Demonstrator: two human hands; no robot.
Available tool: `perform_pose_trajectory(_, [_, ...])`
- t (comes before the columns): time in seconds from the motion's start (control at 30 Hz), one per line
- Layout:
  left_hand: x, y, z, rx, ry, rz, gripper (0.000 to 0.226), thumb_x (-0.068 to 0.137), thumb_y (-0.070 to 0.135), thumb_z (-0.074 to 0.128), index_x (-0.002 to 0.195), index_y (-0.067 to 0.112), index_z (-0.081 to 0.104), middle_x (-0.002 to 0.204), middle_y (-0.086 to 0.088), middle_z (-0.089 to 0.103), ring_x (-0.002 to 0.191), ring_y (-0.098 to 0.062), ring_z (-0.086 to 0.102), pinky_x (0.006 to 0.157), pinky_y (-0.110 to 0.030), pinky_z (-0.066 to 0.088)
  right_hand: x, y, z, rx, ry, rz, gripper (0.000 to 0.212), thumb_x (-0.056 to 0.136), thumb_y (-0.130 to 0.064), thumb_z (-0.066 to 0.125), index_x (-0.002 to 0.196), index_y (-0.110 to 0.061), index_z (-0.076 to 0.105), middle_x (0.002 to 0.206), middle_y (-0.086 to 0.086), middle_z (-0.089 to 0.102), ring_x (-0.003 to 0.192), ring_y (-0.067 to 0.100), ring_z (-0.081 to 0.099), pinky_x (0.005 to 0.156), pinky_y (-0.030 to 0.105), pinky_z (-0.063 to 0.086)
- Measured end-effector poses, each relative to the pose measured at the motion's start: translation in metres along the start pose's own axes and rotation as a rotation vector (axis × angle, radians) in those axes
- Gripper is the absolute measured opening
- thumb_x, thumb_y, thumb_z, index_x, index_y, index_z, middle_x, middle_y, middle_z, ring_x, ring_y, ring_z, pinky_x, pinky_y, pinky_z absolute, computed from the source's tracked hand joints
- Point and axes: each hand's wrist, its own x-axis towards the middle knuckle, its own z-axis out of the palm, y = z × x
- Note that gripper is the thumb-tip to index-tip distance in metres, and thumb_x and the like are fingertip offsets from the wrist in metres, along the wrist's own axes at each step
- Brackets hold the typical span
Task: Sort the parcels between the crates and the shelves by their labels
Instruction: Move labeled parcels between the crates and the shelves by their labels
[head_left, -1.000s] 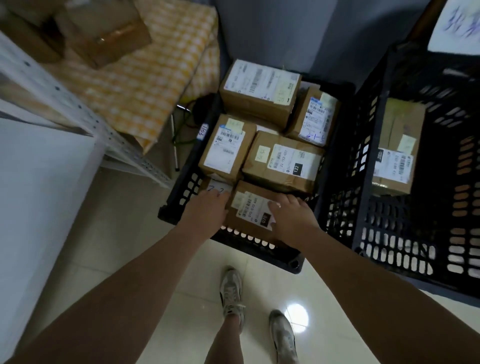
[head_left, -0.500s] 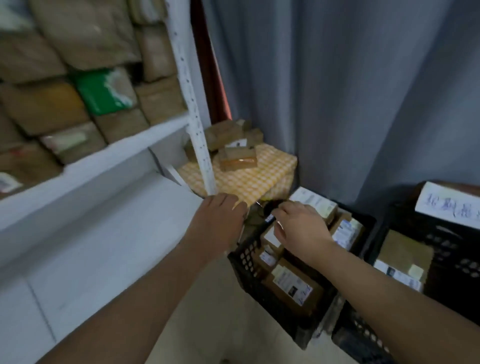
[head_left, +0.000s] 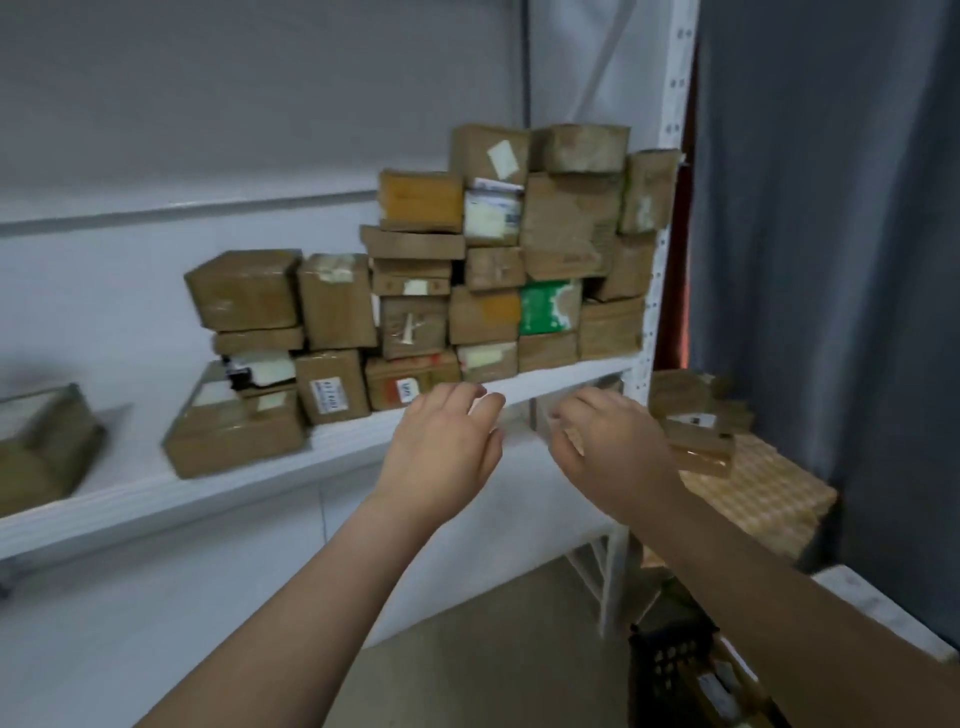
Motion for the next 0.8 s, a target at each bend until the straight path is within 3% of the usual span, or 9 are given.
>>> perform_pose_trajectory(0.17, [-0.032, -0.083, -0.018, 0.077, -0.026, -0.128, 0.032, 0.090, 0.028, 0.058, 0.117, 0.012, 0.063, 0.115, -0.009, 0.063, 0.102, -0.032, 0.057, 0.084, -0.040, 0.045, 0.045, -0.068, 0.040, 0.111, -0.026, -0.063, 0.020, 0.088, -0.017, 0.060, 0.103, -0.010, 0.071, 0.102, 0.007, 0.068, 0.094, 0.028, 0.061, 0.081, 0.037, 0.047])
perform_pose_trajectory(0.33, [-0.058, -0.177, -0.028, 0.128, -0.011, -0.199, 0.032, 0.086, 0.024, 0.063, 0.114, 0.008, 0.063, 0.113, -0.013, 0.062, 0.098, -0.034, 0.059, 0.078, -0.042, 0.050, 0.095, -0.141, 0.094, 0.158, -0.040, -0.130, 0.027, 0.087, -0.020, 0.061, 0.111, -0.011, 0.068, 0.109, 0.006, 0.066, 0.101, 0.028, 0.059, 0.082, 0.035, 0.044])
perform_pose_trajectory(0.47, [-0.058, -0.259, -0.032, 0.145, 0.080, -0.213, 0.045, 0.077, 0.019, 0.072, 0.119, 0.007, 0.059, 0.122, -0.019, 0.057, 0.101, -0.039, 0.058, 0.079, -0.045, 0.051, 0.142, -0.195, 0.136, 0.159, -0.028, -0.130, 0.043, 0.089, -0.026, 0.059, 0.130, -0.016, 0.056, 0.134, 0.005, 0.053, 0.124, 0.026, 0.046, 0.099, 0.039, 0.038])
perform_pose_trajectory(0.57, [-0.048, -0.310, -0.028, 0.104, 0.092, -0.257, 0.058, 0.083, 0.025, 0.068, 0.135, 0.010, 0.047, 0.137, -0.019, 0.045, 0.115, -0.037, 0.051, 0.090, -0.045, 0.047, 0.180, -0.228, 0.163, 0.097, -0.014, -0.123, 0.056, 0.089, -0.033, 0.058, 0.142, -0.021, 0.041, 0.150, 0.009, 0.034, 0.138, 0.027, 0.029, 0.110, 0.043, 0.027])
perform_pose_trajectory(0.7, [-0.022, -0.355, -0.016, -0.121, 0.040, -0.375, 0.076, 0.090, 0.039, 0.058, 0.150, 0.024, 0.014, 0.151, -0.014, 0.025, 0.128, -0.032, 0.040, 0.100, -0.040, 0.040, 0.231, -0.251, 0.183, -0.034, 0.010, -0.047, 0.073, 0.090, -0.043, 0.055, 0.150, -0.024, 0.019, 0.157, 0.014, 0.013, 0.144, 0.032, 0.009, 0.117, 0.047, 0.004])
perform_pose_trajectory(0.8, [0.004, -0.374, -0.010, -0.365, 0.033, -0.451, 0.077, 0.093, 0.045, 0.051, 0.151, 0.030, 0.004, 0.141, -0.014, 0.041, 0.120, -0.030, 0.049, 0.090, -0.032, 0.040, 0.262, -0.252, 0.189, -0.123, -0.002, 0.043, 0.073, 0.091, -0.050, 0.049, 0.150, -0.027, 0.015, 0.155, 0.015, 0.019, 0.142, 0.032, 0.014, 0.115, 0.049, 0.006])
